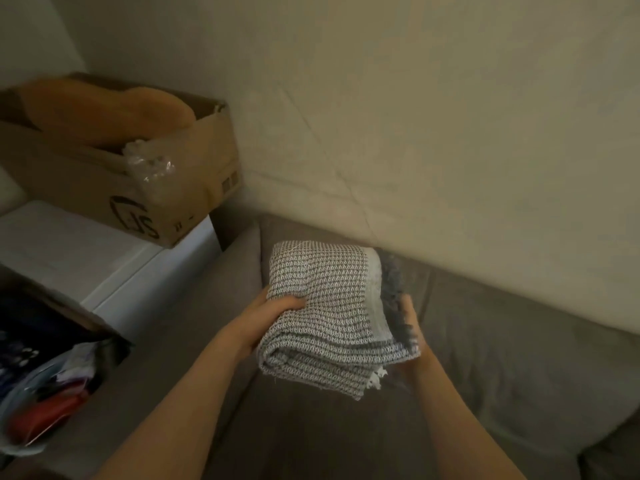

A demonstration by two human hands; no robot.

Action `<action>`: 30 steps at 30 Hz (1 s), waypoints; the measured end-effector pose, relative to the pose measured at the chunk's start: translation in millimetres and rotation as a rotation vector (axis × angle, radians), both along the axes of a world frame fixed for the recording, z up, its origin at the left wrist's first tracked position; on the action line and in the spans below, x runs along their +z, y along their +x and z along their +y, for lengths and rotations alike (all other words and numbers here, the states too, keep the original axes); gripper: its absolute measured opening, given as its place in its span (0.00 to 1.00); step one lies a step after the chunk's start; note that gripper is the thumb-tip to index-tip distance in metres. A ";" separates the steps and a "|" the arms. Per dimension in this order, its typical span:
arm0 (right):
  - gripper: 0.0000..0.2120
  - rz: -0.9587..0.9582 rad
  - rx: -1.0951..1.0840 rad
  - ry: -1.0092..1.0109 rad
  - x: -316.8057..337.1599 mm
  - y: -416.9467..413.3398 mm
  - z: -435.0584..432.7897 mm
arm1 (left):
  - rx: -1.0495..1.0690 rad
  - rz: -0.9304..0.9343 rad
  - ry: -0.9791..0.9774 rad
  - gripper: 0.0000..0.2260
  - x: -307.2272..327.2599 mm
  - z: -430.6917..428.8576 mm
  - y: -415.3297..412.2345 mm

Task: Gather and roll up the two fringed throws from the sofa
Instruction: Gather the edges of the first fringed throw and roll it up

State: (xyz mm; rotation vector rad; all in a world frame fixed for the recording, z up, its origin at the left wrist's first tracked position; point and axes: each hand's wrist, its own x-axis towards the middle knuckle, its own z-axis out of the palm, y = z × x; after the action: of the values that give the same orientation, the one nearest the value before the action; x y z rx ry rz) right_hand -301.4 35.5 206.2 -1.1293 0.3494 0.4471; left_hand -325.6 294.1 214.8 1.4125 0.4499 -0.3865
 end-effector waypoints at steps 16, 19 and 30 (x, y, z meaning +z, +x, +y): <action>0.10 -0.086 0.392 -0.395 -71.6 38.4 221.0 | 0.010 0.025 0.266 0.44 -76.1 205.9 41.0; 0.21 -0.127 0.363 -0.476 -121.4 31.8 267.7 | -0.010 0.023 0.391 0.45 -91.2 235.8 40.9; 0.46 -0.010 0.223 -0.378 -221.2 47.8 410.1 | -0.064 -0.167 0.800 0.48 -164.5 352.0 57.8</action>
State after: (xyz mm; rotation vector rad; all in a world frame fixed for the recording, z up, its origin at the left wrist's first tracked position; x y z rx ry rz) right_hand -253.6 445.6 -15.0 -1.5470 0.3069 0.5866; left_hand -267.8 646.1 50.4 2.2195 0.4411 -0.1292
